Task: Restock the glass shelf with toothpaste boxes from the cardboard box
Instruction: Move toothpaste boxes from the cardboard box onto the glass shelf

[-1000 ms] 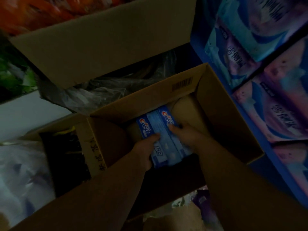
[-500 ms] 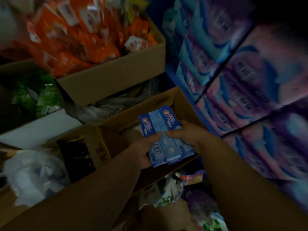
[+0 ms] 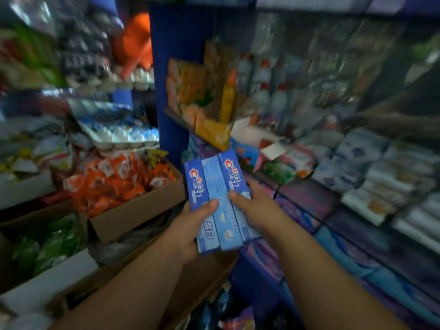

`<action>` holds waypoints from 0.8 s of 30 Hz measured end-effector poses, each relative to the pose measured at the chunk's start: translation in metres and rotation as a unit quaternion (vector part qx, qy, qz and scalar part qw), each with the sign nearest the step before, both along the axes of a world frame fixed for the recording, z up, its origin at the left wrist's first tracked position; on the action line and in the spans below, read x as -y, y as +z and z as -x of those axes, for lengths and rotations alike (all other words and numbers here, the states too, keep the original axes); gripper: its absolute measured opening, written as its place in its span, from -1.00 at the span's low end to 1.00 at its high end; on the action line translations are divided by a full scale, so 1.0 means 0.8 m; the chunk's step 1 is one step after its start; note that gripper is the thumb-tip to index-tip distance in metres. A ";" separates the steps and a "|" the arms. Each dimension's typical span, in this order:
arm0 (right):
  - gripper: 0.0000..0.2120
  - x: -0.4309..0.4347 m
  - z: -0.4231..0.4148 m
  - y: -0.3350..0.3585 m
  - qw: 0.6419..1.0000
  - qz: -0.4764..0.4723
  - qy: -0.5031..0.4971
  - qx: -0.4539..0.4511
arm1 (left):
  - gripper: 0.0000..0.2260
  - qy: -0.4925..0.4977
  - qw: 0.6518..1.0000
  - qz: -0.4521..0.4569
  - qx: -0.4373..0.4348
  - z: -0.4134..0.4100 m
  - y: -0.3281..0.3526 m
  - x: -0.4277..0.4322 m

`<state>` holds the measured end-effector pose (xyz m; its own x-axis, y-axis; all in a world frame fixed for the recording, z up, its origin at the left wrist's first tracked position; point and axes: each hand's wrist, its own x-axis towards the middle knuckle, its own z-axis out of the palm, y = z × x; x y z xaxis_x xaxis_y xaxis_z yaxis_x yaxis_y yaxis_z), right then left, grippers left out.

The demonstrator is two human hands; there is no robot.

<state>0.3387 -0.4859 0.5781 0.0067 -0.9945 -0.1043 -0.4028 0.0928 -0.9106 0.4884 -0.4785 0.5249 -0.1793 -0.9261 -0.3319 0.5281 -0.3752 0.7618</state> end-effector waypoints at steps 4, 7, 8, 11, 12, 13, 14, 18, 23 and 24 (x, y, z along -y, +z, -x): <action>-0.57 -0.081 0.062 0.098 0.992 0.109 -0.030 -0.054 | -0.64 -0.012 0.995 0.094 -0.020 0.068 0.095 -0.066; -0.58 -0.146 0.115 0.167 0.978 0.178 -0.058 -0.090 | -0.67 -0.047 0.984 0.162 -0.053 0.126 0.163 -0.118; -0.58 -0.169 0.133 0.189 0.973 0.198 -0.070 -0.090 | -0.64 -0.061 0.979 0.180 -0.067 0.145 0.183 -0.132; -0.58 -0.228 0.179 0.243 0.962 0.236 -0.110 -0.081 | -0.54 -0.112 0.964 0.219 -0.097 0.196 0.233 -0.164; -0.59 -0.244 0.192 0.258 0.959 0.240 -0.121 -0.087 | -0.53 -0.126 0.960 0.225 -0.108 0.212 0.246 -0.173; -0.60 -0.257 0.204 0.273 0.957 0.243 -0.130 -0.096 | -0.53 -0.137 0.955 0.232 -0.119 0.227 0.259 -0.180; -0.62 -0.269 0.216 0.287 0.953 0.248 -0.137 -0.106 | -0.54 -0.141 0.952 0.239 -0.129 0.241 0.272 -0.188; -0.57 -0.298 0.252 0.343 0.930 0.270 -0.181 -0.173 | -0.59 -0.150 0.938 0.263 -0.168 0.290 0.321 -0.209; -0.58 -0.302 0.295 0.405 0.876 0.266 -0.262 -0.304 | -0.68 -0.142 0.932 0.281 -0.181 0.326 0.363 -0.193; -0.56 -0.302 0.304 0.417 0.868 0.250 -0.275 -0.329 | -0.68 -0.140 0.932 0.282 -0.178 0.330 0.368 -0.185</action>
<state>0.0959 -0.2445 0.9117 -0.3806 -0.7510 0.5396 -0.8712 0.0955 -0.4815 0.2246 -0.3307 0.8194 -0.4468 -0.8351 0.3208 0.7260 -0.1290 0.6754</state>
